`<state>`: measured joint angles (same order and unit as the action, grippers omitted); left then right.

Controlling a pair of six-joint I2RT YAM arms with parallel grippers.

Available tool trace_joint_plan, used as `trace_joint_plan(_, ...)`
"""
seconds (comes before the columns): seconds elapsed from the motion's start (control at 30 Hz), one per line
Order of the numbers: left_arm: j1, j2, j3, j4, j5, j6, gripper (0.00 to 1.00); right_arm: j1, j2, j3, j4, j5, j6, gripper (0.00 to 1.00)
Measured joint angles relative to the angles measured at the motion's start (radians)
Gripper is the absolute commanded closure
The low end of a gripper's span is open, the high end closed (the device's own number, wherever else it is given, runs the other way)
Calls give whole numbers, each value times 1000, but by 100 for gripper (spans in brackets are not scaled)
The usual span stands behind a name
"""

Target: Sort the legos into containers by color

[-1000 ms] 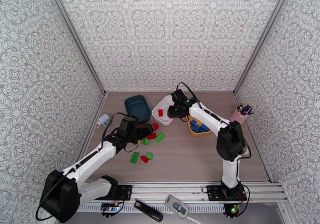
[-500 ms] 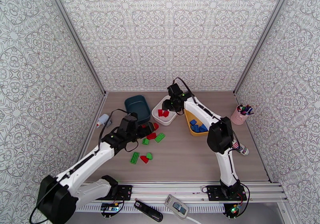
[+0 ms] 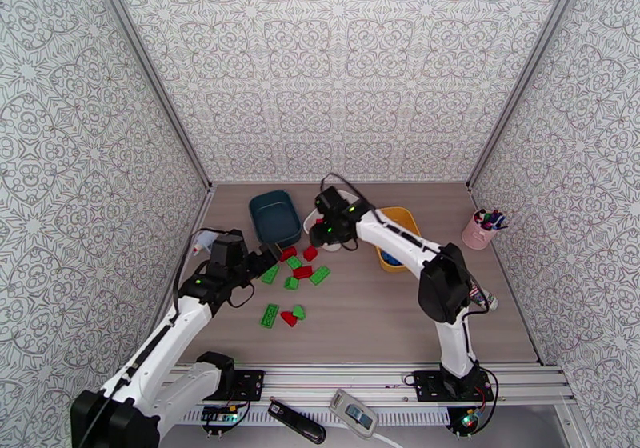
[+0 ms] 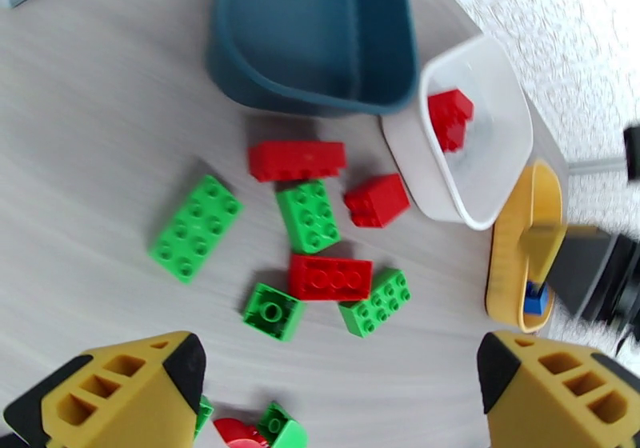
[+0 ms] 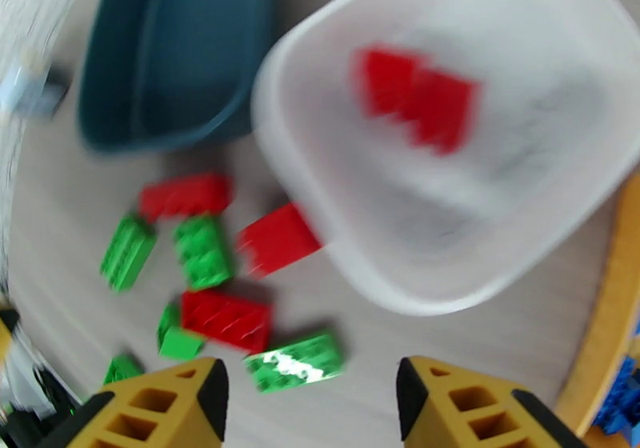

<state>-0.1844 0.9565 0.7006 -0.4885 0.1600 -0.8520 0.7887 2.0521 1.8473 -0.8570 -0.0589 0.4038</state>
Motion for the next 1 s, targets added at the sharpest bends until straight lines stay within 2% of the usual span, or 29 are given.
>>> trace_joint_plan(0.27, 250, -49, -60, -27, 139, 21, 4, 215, 2, -15, -27, -9, -90, 42)
trace_joint_plan(0.57, 584, -17, -128, -13, 347, 26, 4, 324, 117, 24, -66, -35, -143, 46)
trace_joint_plan(0.67, 666, 17, -139, 14, 413, 25, 4, 345, 175, 68, -92, -35, -154, 48)
trace_joint_plan(0.8, 743, 47, -150, 44, 477, 22, 4, 366, 236, 136, -124, -35, -166, 49)
trace_joint_plan(1.0, 768, 51, -151, 58, 526, 23, 4, 380, 275, 185, -152, -24, -169, 49)
